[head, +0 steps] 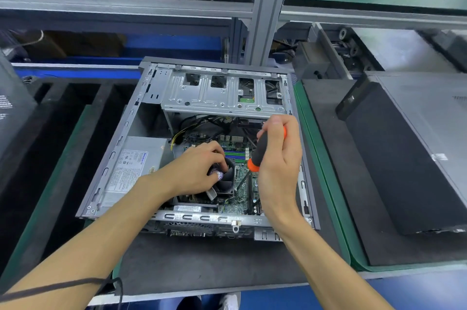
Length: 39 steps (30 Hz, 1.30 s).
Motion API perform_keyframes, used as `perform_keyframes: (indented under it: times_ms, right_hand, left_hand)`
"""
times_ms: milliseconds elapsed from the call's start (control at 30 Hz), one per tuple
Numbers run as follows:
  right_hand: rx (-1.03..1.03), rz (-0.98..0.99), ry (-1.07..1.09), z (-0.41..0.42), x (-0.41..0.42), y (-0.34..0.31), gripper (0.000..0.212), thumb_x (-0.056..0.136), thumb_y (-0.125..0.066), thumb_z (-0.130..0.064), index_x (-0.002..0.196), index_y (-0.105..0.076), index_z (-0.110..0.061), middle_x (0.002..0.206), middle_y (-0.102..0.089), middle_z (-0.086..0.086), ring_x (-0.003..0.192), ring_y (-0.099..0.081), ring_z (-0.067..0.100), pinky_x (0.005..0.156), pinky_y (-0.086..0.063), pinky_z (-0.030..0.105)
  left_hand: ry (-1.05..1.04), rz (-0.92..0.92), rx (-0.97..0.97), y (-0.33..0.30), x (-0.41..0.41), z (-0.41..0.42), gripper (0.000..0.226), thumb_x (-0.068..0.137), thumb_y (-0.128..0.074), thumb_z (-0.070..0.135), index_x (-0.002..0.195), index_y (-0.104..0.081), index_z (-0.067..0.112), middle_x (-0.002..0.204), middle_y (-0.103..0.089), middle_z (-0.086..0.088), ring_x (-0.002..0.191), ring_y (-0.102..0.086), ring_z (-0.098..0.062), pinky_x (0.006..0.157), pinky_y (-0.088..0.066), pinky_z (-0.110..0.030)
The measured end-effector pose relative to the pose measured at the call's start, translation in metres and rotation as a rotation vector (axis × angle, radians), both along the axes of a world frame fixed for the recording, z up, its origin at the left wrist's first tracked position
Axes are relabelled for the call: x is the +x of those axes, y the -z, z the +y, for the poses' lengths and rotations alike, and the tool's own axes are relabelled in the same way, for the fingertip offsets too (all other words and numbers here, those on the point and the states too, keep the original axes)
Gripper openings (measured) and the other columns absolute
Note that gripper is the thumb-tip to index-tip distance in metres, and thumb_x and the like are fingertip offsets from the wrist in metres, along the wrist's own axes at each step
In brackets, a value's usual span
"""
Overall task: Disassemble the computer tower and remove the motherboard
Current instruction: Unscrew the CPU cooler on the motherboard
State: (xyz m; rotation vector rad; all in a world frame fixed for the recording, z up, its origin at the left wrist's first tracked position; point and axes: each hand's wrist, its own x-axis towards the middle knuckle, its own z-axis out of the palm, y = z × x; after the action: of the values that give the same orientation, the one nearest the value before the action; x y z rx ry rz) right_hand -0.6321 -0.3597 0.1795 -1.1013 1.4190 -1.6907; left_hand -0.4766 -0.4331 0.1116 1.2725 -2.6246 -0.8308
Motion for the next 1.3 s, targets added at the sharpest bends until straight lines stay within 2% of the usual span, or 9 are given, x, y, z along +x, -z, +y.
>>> perform_keyframes:
  times_ms: [167,233,400,633,833,1000,1100,1167,1300]
  right_hand:
    - [-0.092,-0.070,-0.362,-0.002,-0.005,-0.001,0.014,0.100,-0.045,-0.029,0.094,-0.043,-0.016,0.074,-0.051,0.010,0.064,-0.044,0.029,0.059,-0.040,0.033]
    - [-0.067,-0.090,-0.463,-0.009,-0.006,-0.004,0.017,0.097,-0.046,-0.030,0.089,-0.042,-0.015,0.066,-0.053,0.005,0.056,-0.039,0.035,0.053,-0.037,0.037]
    - [0.006,-0.045,-0.444,-0.025,-0.013,-0.006,0.042,0.103,-0.045,-0.041,0.069,-0.063,-0.024,0.075,-0.066,0.002,0.070,-0.057,0.022,0.075,-0.049,0.033]
    - [-0.044,-0.026,-0.427,-0.019,-0.012,-0.002,0.028,0.101,-0.046,-0.045,0.080,-0.052,-0.026,0.067,-0.055,-0.001,0.059,-0.050,0.015,0.063,-0.045,0.029]
    - [-0.109,0.075,-0.356,-0.017,-0.015,-0.002,0.025,0.100,-0.044,-0.029,0.089,-0.044,-0.007,0.072,-0.050,0.017,0.066,-0.046,0.029,0.067,-0.043,0.033]
    - [-0.003,0.031,-0.469,-0.018,-0.013,-0.002,0.022,0.102,-0.049,-0.032,0.092,-0.039,-0.015,0.070,-0.055,0.005,0.061,-0.051,0.011,0.062,-0.045,0.017]
    - [0.021,-0.026,-0.425,-0.019,-0.017,-0.002,0.022,0.093,-0.060,-0.041,0.085,-0.051,-0.023,0.076,-0.065,-0.001,0.071,-0.058,0.012,0.072,-0.049,0.020]
    - [0.032,-0.030,-0.399,-0.017,-0.020,-0.003,0.020,0.086,-0.064,-0.049,0.074,-0.059,-0.034,0.080,-0.068,-0.001,0.075,-0.058,0.016,0.067,-0.051,0.023]
    - [0.000,-0.033,-0.429,-0.014,-0.016,-0.003,0.032,0.094,-0.056,-0.047,0.072,-0.061,-0.023,0.069,-0.064,0.007,0.065,-0.055,0.021,0.063,-0.048,0.022]
  left_hand:
    - [-0.002,-0.017,-0.008,-0.002,-0.002,0.000,0.014,0.089,-0.061,0.018,0.096,-0.069,0.027,0.120,-0.048,0.011,0.115,-0.047,-0.012,0.103,-0.036,-0.042]
    - [-0.003,-0.015,-0.007,-0.003,-0.002,0.001,0.013,0.090,-0.061,0.019,0.096,-0.070,0.027,0.124,-0.049,0.010,0.117,-0.046,-0.012,0.104,-0.036,-0.042]
    - [-0.021,0.002,-0.001,-0.004,-0.002,0.000,0.017,0.089,-0.059,0.014,0.098,-0.070,0.023,0.119,-0.049,0.010,0.112,-0.047,-0.011,0.102,-0.036,-0.042]
    - [-0.023,-0.033,-0.011,-0.004,-0.003,-0.001,0.017,0.089,-0.059,0.014,0.099,-0.069,0.023,0.121,-0.049,0.010,0.114,-0.045,-0.009,0.102,-0.036,-0.042]
    - [-0.017,-0.044,-0.021,-0.005,-0.003,0.000,0.013,0.089,-0.060,0.017,0.096,-0.067,0.025,0.120,-0.048,0.010,0.113,-0.045,-0.010,0.101,-0.036,-0.042]
    - [-0.022,-0.030,-0.026,-0.004,-0.003,0.001,0.013,0.088,-0.062,0.016,0.097,-0.070,0.023,0.117,-0.049,0.010,0.112,-0.046,-0.011,0.101,-0.037,-0.042]
    - [-0.023,-0.025,-0.020,-0.004,-0.003,0.000,0.013,0.088,-0.062,0.016,0.096,-0.070,0.022,0.116,-0.050,0.010,0.111,-0.046,-0.010,0.100,-0.038,-0.042]
    - [-0.025,-0.031,-0.018,-0.003,-0.002,0.000,0.014,0.087,-0.062,0.015,0.096,-0.069,0.022,0.116,-0.050,0.011,0.110,-0.046,-0.010,0.100,-0.038,-0.042]
    - [-0.011,-0.035,-0.015,-0.005,-0.003,0.001,0.016,0.086,-0.060,0.012,0.090,-0.067,0.027,0.111,-0.050,0.012,0.109,-0.048,-0.010,0.100,-0.039,-0.043]
